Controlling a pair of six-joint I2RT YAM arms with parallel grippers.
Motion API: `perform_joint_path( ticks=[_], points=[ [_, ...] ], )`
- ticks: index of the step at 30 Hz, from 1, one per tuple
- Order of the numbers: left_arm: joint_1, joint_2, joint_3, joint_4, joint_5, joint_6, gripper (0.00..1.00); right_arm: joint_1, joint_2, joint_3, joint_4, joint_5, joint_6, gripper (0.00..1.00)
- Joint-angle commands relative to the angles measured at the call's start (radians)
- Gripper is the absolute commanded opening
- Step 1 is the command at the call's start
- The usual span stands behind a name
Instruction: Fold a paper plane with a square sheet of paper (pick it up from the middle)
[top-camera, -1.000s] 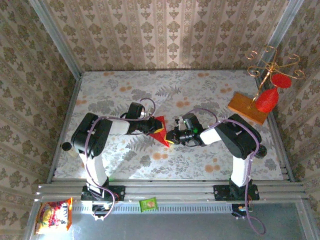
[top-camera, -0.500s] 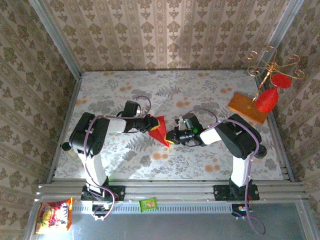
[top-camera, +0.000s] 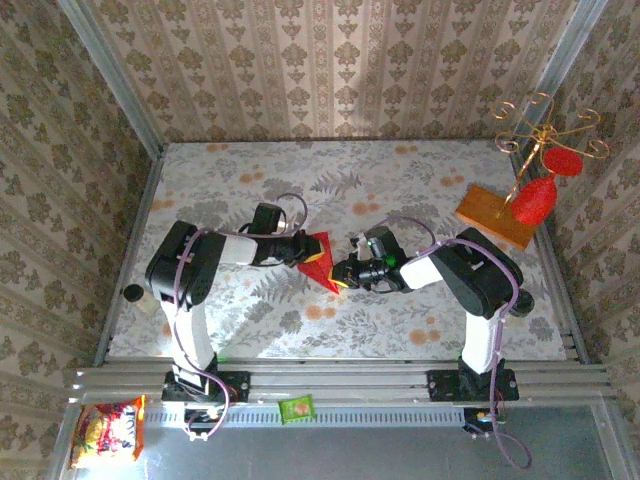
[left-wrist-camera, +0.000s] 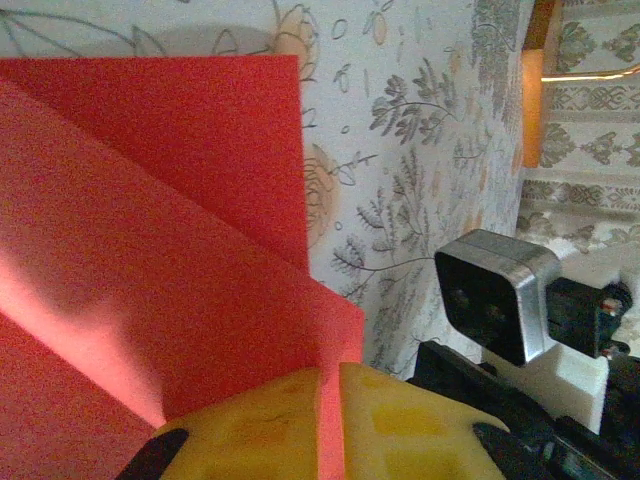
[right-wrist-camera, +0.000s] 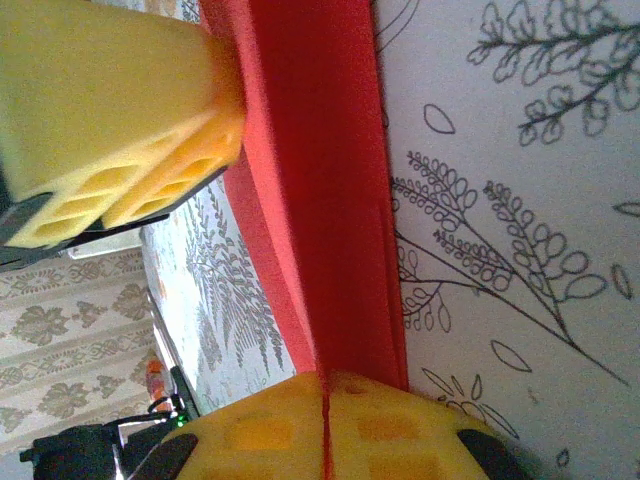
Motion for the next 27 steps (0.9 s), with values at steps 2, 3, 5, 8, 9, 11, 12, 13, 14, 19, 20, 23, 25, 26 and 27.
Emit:
perform_joint_path(
  ticks=[2,3,5,8,9,11,12,13,14,19,20,23,25,26,27],
  points=[
    [-0.003,0.018,0.022,0.008,0.009,0.02,0.13,-0.016,0.029,-0.017,-0.11,0.033,0.005,0.13],
    [-0.003,0.018,0.024,0.003,0.005,0.021,0.13,-0.016,0.027,-0.017,-0.11,0.033,0.004,0.14],
    [-0.003,0.02,0.031,-0.01,-0.001,0.025,0.13,-0.016,0.017,-0.018,-0.114,0.03,0.002,0.16],
    [-0.003,0.023,0.035,-0.022,-0.01,0.03,0.13,-0.016,-0.002,-0.02,-0.136,0.022,-0.014,0.2],
    [-0.003,0.024,0.037,-0.022,-0.011,0.03,0.13,-0.016,-0.012,-0.021,-0.149,0.021,-0.023,0.21],
    [-0.003,0.028,0.039,-0.022,-0.012,0.03,0.13,-0.017,-0.028,-0.023,-0.173,0.018,-0.042,0.23],
    [-0.003,0.029,0.04,-0.021,-0.011,0.029,0.13,-0.017,-0.034,-0.024,-0.181,0.015,-0.047,0.23],
    [-0.003,0.03,0.039,-0.02,-0.011,0.028,0.13,-0.017,-0.039,-0.026,-0.188,0.014,-0.053,0.23],
    [-0.003,0.031,0.039,-0.021,-0.011,0.027,0.13,-0.017,-0.043,-0.027,-0.197,0.014,-0.059,0.23],
    [-0.003,0.031,0.042,-0.021,-0.01,0.027,0.13,-0.016,-0.061,-0.037,-0.227,0.019,-0.079,0.23],
    [-0.003,0.031,0.043,-0.022,-0.01,0.027,0.13,-0.017,-0.064,-0.041,-0.227,0.019,-0.081,0.23],
    [-0.004,0.03,0.045,-0.022,-0.01,0.027,0.13,-0.017,-0.068,-0.046,-0.232,0.021,-0.079,0.23],
    [-0.003,0.032,0.044,-0.023,-0.009,0.029,0.13,-0.016,-0.07,-0.05,-0.232,0.02,-0.08,0.22],
    [-0.003,0.032,0.044,-0.024,-0.008,0.029,0.13,-0.015,-0.069,-0.05,-0.232,0.02,-0.081,0.21],
    [-0.003,0.032,0.044,-0.025,-0.008,0.03,0.13,-0.015,-0.069,-0.052,-0.232,0.019,-0.081,0.21]
  ],
)
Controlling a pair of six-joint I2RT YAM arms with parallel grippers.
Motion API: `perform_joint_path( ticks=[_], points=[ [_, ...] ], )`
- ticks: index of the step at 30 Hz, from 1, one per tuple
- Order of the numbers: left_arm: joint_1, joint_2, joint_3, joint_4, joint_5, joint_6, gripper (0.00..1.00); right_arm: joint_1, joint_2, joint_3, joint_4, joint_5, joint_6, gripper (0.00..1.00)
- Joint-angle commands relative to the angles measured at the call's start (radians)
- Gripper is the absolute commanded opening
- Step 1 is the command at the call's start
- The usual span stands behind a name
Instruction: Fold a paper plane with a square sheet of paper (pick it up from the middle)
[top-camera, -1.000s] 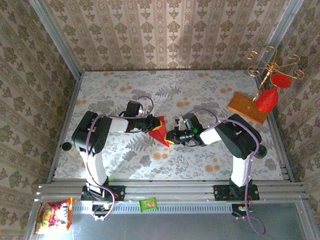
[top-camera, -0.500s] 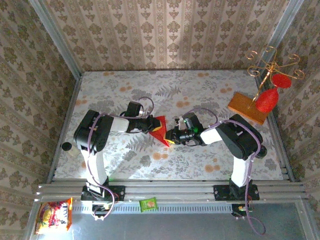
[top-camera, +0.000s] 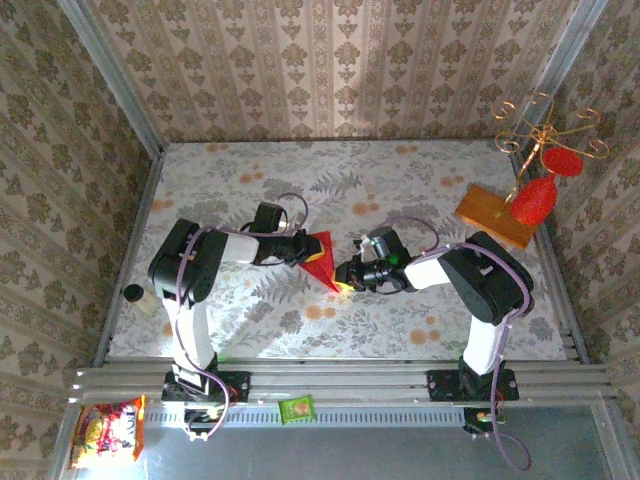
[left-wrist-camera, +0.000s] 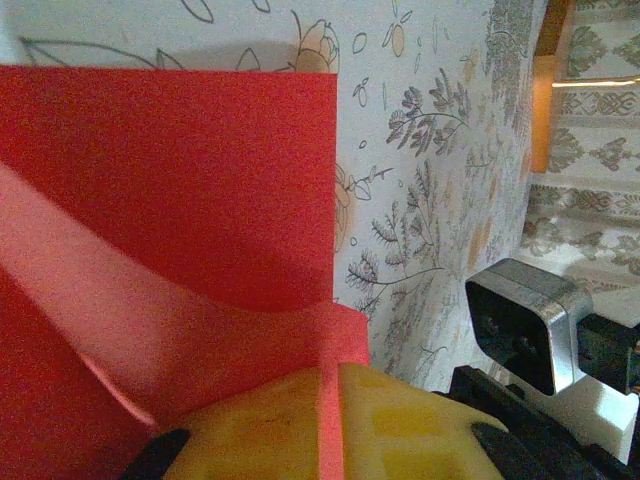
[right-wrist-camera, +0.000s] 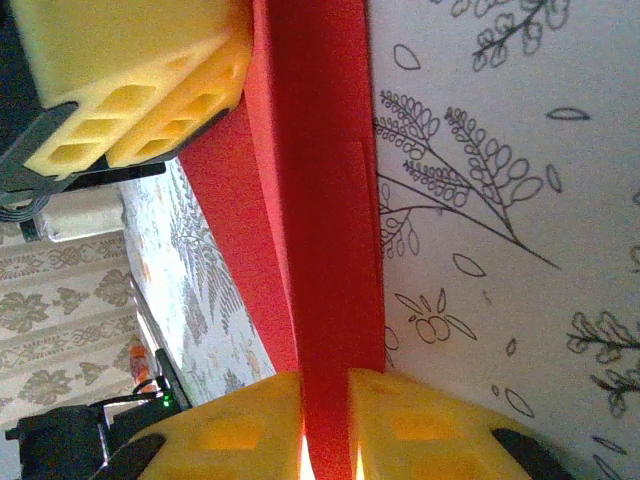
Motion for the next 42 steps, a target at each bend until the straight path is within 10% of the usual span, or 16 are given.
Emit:
perform_joint_path(
  ticks=[1,42],
  points=[
    [-0.003,0.013,0.024,-0.012,0.001,0.029,0.13,-0.004,-0.002,-0.034,-0.119,0.03,-0.018,0.2],
    [-0.003,0.061,0.094,-0.097,0.008,0.086,0.13,0.023,0.036,0.005,-0.233,0.084,-0.065,0.14]
  ],
)
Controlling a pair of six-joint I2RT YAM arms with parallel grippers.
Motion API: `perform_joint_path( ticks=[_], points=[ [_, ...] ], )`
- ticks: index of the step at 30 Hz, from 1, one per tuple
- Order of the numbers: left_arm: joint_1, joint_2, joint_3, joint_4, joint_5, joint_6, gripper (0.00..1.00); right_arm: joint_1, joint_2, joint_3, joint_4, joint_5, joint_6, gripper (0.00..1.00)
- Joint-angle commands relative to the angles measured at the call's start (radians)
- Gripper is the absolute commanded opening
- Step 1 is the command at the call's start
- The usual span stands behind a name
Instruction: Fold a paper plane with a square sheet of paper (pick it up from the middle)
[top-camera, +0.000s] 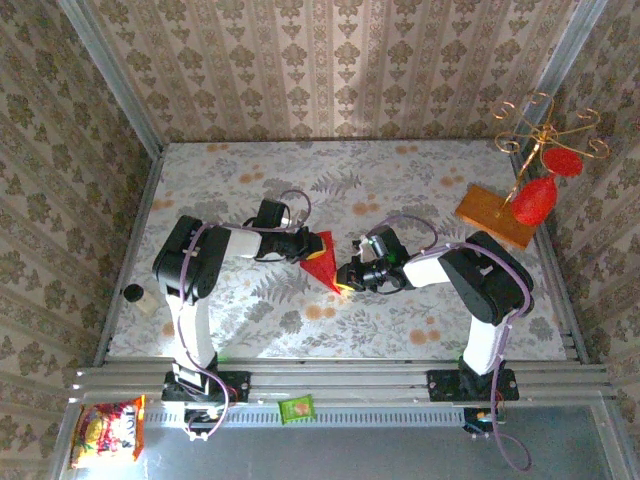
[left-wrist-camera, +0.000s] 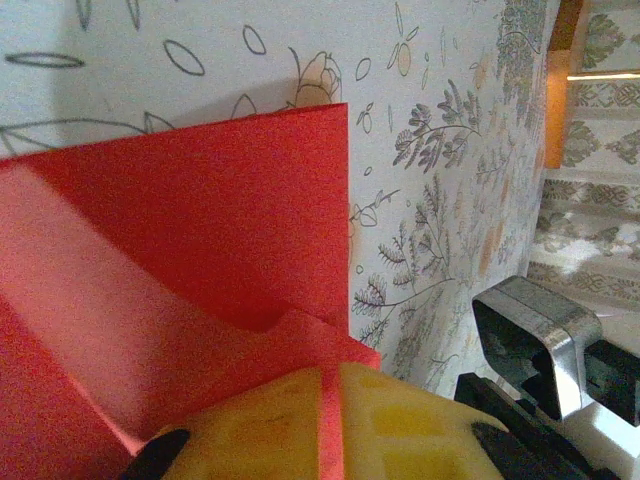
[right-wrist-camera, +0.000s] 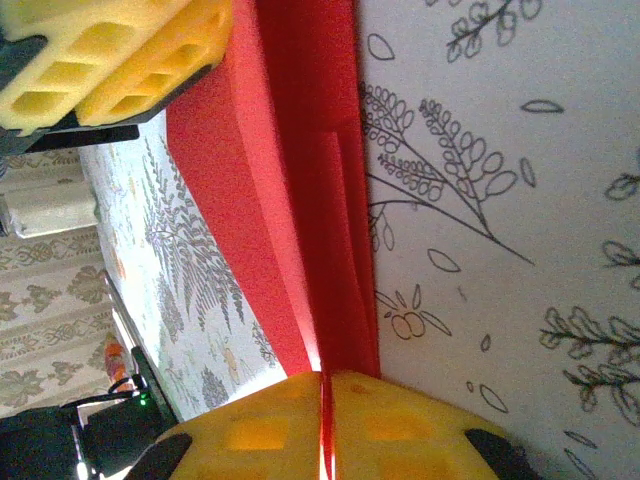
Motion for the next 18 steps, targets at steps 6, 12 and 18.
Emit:
perform_joint_path(
  ticks=[6,12,18],
  points=[
    [-0.003,0.01,0.018,-0.024,0.007,0.036,0.13,0.009,-0.058,-0.013,-0.145,0.067,-0.021,0.34],
    [-0.003,0.0,0.014,-0.021,0.006,0.034,0.13,0.016,-0.17,0.091,-0.349,0.192,-0.11,0.47],
    [-0.032,-0.002,0.012,-0.015,0.006,0.031,0.13,0.026,-0.131,0.207,-0.476,0.307,-0.154,0.53]
  ],
)
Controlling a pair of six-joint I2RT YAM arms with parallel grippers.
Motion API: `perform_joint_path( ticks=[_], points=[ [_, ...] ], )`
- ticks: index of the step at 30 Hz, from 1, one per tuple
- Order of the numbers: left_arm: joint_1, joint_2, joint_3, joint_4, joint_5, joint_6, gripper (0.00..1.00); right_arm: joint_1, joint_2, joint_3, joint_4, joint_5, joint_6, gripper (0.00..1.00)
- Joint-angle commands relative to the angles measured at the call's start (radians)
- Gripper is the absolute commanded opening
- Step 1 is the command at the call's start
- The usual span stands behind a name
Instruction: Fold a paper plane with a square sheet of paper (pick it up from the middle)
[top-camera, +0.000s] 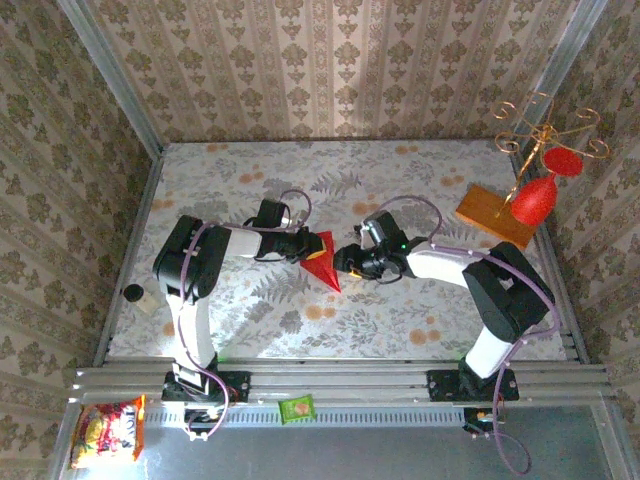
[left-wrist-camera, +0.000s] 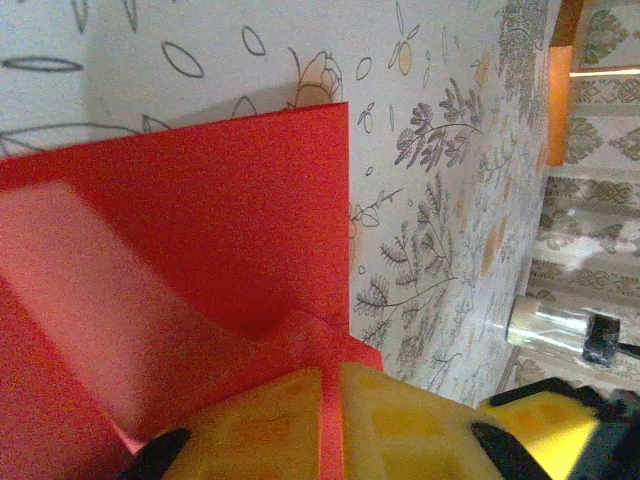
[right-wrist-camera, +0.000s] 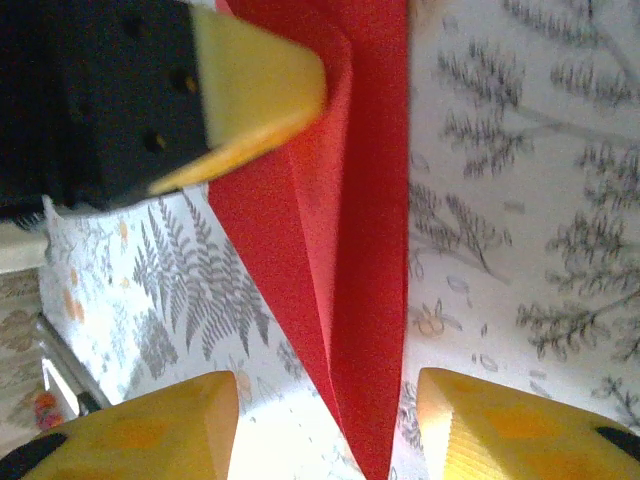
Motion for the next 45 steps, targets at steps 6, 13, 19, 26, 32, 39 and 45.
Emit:
perform_joint_path(
  ticks=[6,13,19,26,32,39,45],
  points=[
    [-0.025,-0.008,0.012,-0.015,0.006,0.02,0.13,0.036,0.121,0.168,-0.21,0.125,-0.074,0.53],
    [-0.025,-0.011,0.009,-0.016,0.004,0.021,0.13,0.037,0.152,0.193,-0.253,0.172,-0.079,0.5],
    [-0.027,-0.012,0.011,-0.014,0.006,0.02,0.13,0.037,0.177,0.188,-0.249,0.151,-0.081,0.46],
    [-0.029,-0.014,0.015,-0.015,0.007,0.017,0.13,0.037,0.208,0.189,-0.232,0.123,-0.073,0.4],
    [-0.032,-0.037,0.018,-0.014,0.012,0.013,0.13,0.04,0.222,0.184,-0.237,0.117,-0.073,0.34],
    [-0.041,-0.064,0.027,-0.032,0.018,0.019,0.14,0.057,0.237,0.186,-0.252,0.128,-0.074,0.32],
    [-0.047,-0.046,0.042,-0.091,-0.004,0.052,0.13,0.059,0.187,0.183,-0.249,0.154,-0.066,0.32]
  ],
)
